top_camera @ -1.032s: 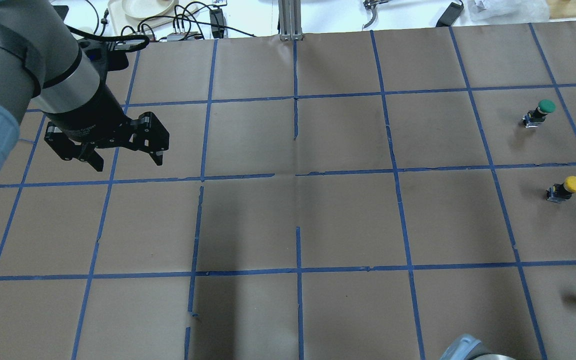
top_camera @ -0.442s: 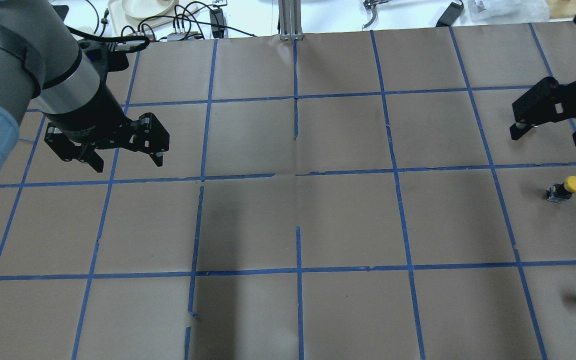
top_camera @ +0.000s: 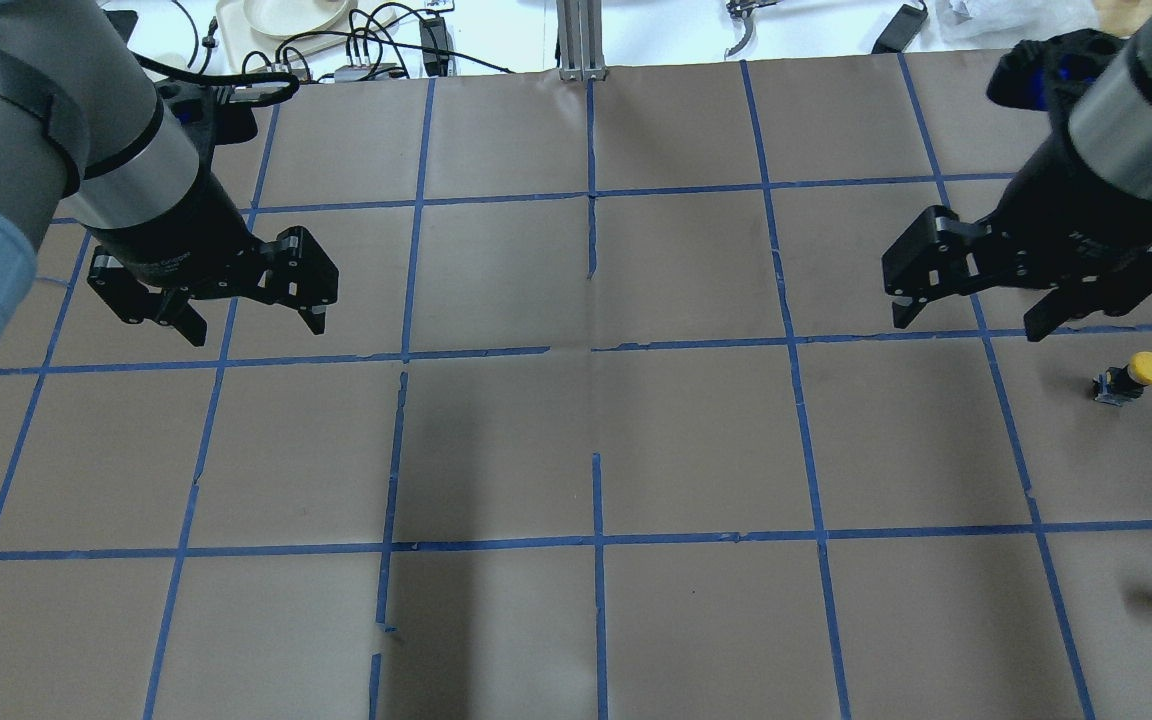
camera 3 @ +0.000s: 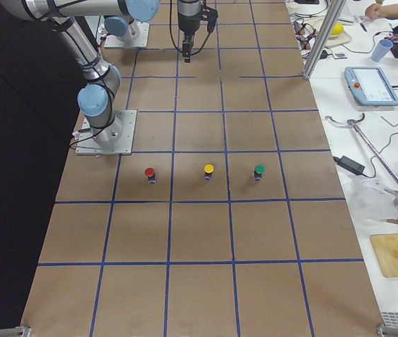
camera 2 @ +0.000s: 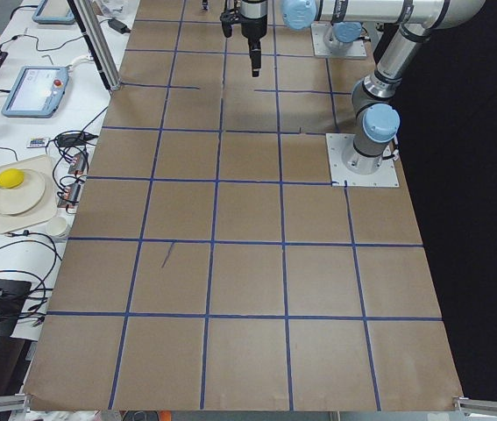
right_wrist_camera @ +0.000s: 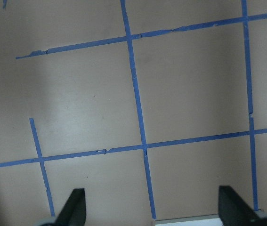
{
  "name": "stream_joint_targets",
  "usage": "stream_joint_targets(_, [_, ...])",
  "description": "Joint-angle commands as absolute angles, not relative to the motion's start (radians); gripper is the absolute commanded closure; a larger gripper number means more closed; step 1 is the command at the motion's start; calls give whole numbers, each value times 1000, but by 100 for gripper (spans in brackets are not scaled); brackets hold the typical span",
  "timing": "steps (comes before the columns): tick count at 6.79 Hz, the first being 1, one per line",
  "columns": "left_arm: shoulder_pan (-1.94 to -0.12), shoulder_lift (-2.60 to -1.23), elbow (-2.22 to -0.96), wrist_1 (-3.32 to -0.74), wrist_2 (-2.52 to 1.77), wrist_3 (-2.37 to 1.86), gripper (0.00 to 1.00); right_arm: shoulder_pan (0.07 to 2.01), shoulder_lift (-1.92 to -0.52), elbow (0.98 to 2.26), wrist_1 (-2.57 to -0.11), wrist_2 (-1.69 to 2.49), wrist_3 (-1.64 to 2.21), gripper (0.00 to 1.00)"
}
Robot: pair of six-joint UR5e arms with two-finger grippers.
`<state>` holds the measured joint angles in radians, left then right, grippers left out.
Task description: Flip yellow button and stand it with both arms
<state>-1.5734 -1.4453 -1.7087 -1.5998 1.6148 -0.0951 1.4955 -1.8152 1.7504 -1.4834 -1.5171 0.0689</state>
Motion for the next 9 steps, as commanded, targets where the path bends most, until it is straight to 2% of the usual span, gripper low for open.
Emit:
stream_joint_targets(1, [-1572,-1443,-1709,-1600,1614,-95,0,1558,-1802,1792,-1561,-1528,109,0])
stream_joint_targets(9, [-1572,-1440,-1710,-1606,1615,-95,0,1551,-1805,1778,-1566,-1608,95,0])
